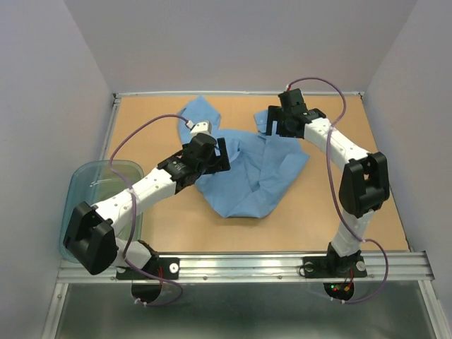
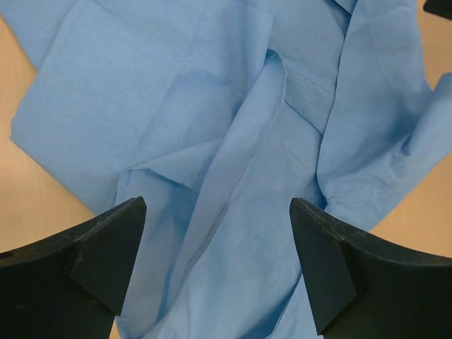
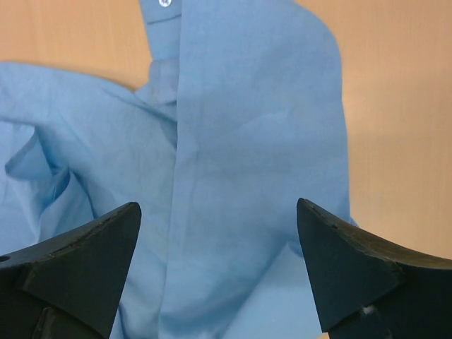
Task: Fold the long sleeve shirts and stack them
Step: Flatten the shirt out
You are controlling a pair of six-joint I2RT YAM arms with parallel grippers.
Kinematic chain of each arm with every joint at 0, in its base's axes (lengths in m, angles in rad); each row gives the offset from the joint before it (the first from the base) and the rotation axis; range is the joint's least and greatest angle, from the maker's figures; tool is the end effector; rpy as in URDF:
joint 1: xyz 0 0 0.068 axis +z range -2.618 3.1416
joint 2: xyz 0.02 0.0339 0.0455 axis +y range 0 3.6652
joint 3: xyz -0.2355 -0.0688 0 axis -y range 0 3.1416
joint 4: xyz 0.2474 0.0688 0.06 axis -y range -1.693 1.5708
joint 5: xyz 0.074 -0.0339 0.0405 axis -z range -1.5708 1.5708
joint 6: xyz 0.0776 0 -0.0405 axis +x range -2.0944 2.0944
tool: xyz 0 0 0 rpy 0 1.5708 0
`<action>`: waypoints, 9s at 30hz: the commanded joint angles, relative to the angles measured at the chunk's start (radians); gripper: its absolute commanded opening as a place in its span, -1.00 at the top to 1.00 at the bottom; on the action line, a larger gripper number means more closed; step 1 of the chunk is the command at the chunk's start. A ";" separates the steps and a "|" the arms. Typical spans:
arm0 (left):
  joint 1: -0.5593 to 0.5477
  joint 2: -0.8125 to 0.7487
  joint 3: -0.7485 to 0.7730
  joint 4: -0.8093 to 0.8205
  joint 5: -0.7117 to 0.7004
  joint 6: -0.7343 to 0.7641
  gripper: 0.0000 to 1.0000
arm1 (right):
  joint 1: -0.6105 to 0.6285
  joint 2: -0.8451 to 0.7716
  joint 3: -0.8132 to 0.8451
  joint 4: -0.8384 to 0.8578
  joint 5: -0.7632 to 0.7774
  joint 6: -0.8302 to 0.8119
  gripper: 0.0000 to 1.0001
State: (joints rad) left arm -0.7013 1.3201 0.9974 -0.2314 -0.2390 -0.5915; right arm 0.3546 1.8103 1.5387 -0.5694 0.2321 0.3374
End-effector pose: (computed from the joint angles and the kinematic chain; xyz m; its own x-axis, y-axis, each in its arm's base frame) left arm 0.2734 -0.2068 0.2415 -0.5975 -0.2045 -0.7754 0.1685 0.9133 -0.3708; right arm 0.4094 0.1326 0.2223 -0.7238 0.0755 -0.6859 0.0482 0.9971 0.0589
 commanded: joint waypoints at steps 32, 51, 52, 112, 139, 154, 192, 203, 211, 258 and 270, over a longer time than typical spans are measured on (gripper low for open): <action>-0.061 -0.165 -0.189 -0.118 0.018 -0.159 -0.72 | -0.013 0.213 0.137 0.062 0.016 0.041 -0.59; -0.063 -0.194 -0.221 -0.085 0.023 -0.179 0.94 | 0.001 0.257 0.149 0.069 0.028 0.153 -0.32; -0.063 -0.196 -0.221 -0.085 0.021 -0.179 0.96 | 0.001 0.262 0.150 0.071 0.041 0.163 -0.29; 0.418 0.506 1.252 0.438 0.441 0.024 1.00 | -0.350 0.039 0.944 0.075 -0.027 0.060 0.99; 0.393 -0.827 -0.306 -0.150 0.351 -0.197 0.73 | -0.348 -1.458 -0.782 -0.010 -0.277 0.419 0.87; 0.393 -1.082 -0.157 -0.359 0.262 -0.164 -0.71 | -0.347 -1.444 -0.612 -0.218 -0.302 0.126 -0.72; 0.448 0.269 0.220 0.052 0.037 0.144 -0.97 | -0.292 0.376 0.371 -0.001 -0.513 -0.328 -0.80; 0.485 0.375 0.277 0.058 0.081 0.148 -0.60 | -0.266 0.469 0.391 0.006 -0.544 -0.365 -0.79; 0.508 0.415 0.271 0.070 0.090 0.150 -0.19 | -0.261 0.489 0.376 0.013 -0.547 -0.373 -0.62; 0.677 0.271 0.211 0.009 0.116 0.196 0.67 | -0.388 0.207 0.307 0.034 0.082 -0.055 0.23; 0.643 0.130 0.292 -0.031 0.233 0.203 -0.86 | -0.310 -0.089 0.120 0.032 -0.128 -0.001 -0.81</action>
State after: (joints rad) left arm -0.0246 1.5826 1.3151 -0.2562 -0.0769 -0.3790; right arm -0.0200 1.8751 1.7329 -0.5640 0.1757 0.3145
